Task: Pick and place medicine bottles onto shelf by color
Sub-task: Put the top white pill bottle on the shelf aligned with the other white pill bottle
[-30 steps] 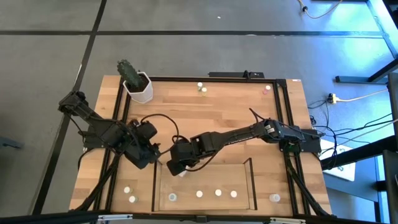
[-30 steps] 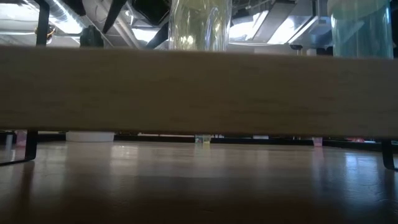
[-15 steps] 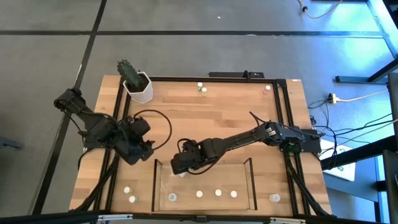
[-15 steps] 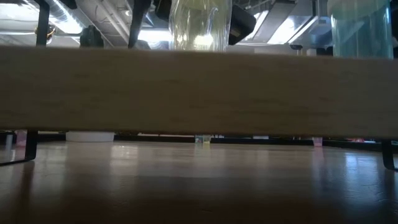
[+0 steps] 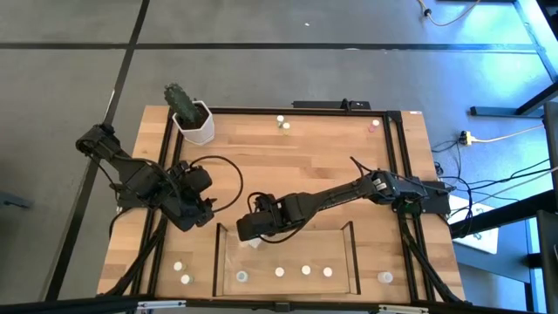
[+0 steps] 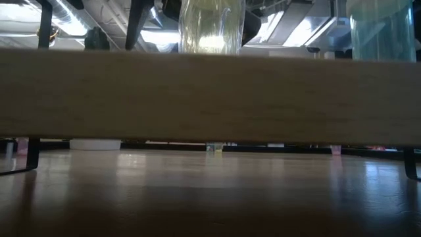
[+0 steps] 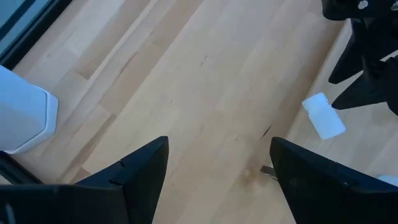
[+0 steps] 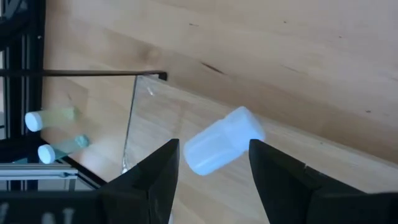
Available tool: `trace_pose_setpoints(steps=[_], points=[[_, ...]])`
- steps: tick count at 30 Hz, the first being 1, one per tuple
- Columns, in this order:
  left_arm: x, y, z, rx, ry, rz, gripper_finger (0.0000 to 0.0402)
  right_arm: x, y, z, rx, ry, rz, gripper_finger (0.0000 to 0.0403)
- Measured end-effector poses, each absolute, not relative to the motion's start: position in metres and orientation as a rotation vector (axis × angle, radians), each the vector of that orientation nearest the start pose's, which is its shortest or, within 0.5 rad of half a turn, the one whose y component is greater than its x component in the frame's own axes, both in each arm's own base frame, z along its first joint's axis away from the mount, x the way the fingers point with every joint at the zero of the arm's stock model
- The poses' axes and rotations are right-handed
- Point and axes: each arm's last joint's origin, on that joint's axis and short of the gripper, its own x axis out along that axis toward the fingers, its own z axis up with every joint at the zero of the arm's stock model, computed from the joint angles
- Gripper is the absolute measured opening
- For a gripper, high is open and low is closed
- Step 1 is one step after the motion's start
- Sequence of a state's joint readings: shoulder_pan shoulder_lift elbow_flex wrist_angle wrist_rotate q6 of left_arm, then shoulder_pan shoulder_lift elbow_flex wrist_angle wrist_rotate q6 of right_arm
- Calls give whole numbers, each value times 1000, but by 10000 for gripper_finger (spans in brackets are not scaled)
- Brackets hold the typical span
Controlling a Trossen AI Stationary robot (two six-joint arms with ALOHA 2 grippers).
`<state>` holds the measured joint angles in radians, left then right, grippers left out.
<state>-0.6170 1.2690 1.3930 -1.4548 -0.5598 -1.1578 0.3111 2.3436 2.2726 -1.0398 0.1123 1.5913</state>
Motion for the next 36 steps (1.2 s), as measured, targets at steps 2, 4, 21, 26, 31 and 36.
trace_pose_setpoints(steps=[2,4,21,26,31,36], points=[[171,-103,356,-303,933,553,275,473,148,249,1183,942,-700,196],[171,-103,356,-303,933,553,275,473,147,249,1160,908,-726,196],[172,-103,356,-303,933,553,275,461,133,269,1436,767,-1049,196],[172,-103,356,-303,932,553,275,465,128,270,1595,734,-1099,196],[172,-103,356,-305,931,553,275,468,124,270,1739,775,-1117,196],[172,-103,356,-306,930,552,275,469,123,270,1850,771,-1165,196]])
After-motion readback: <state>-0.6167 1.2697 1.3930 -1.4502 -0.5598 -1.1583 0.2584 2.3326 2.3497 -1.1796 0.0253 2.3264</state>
